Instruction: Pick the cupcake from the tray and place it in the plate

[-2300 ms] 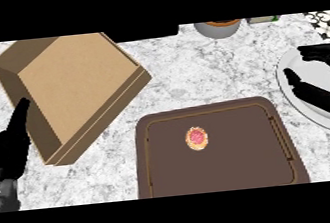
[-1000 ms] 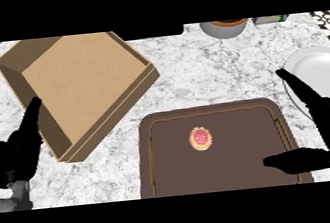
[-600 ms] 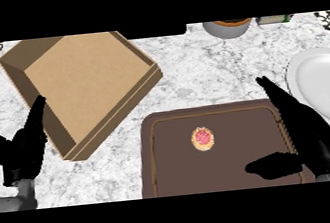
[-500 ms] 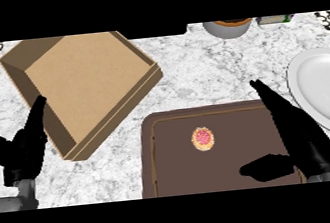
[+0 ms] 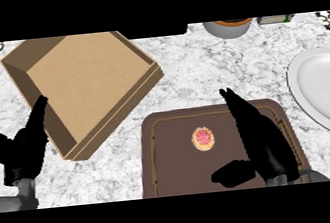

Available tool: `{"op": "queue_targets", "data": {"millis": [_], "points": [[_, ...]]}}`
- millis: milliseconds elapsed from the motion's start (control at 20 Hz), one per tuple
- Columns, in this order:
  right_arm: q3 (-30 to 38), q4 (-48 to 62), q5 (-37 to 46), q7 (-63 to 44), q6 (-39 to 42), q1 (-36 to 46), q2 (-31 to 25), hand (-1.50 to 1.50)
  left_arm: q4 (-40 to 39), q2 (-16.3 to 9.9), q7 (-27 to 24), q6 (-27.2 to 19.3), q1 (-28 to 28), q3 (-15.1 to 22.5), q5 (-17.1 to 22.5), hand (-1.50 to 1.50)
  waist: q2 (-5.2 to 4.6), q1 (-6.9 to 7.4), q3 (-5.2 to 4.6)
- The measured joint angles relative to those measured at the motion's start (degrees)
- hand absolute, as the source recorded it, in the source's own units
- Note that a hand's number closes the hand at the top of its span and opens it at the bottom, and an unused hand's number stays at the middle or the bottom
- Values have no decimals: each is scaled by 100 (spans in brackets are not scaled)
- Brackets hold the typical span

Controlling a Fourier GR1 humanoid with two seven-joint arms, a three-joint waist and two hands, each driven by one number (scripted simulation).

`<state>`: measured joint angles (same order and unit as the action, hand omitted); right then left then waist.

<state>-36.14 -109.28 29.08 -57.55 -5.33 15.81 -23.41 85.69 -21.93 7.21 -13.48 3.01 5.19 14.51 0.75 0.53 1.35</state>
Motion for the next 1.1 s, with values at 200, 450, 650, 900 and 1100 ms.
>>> {"op": "queue_targets", "data": {"millis": [200, 450, 650, 900, 1100], "points": [[-161, 315, 322, -111, 39, 125, 218, -150, 37, 41, 23, 13, -24, -32, -28, 0, 0, -8, 0], [-245, 677, 626, -189, 117, 226, 422, -150, 58, 91, 40, 11, -57, -86, -73, 0, -1, -34, 7], [-247, 943, 720, -189, 168, 253, 592, -150, 75, 114, 3, 48, -90, -103, -135, 0, -3, -46, 12], [-223, 1342, 739, -92, 205, 290, 790, -150, 77, 124, 42, 166, -85, -154, -109, 0, -12, -40, 15], [-309, 1657, 738, -40, 299, 323, 907, 150, 123, 149, 20, 241, -97, -163, -130, 0, -19, -12, 10]]}}
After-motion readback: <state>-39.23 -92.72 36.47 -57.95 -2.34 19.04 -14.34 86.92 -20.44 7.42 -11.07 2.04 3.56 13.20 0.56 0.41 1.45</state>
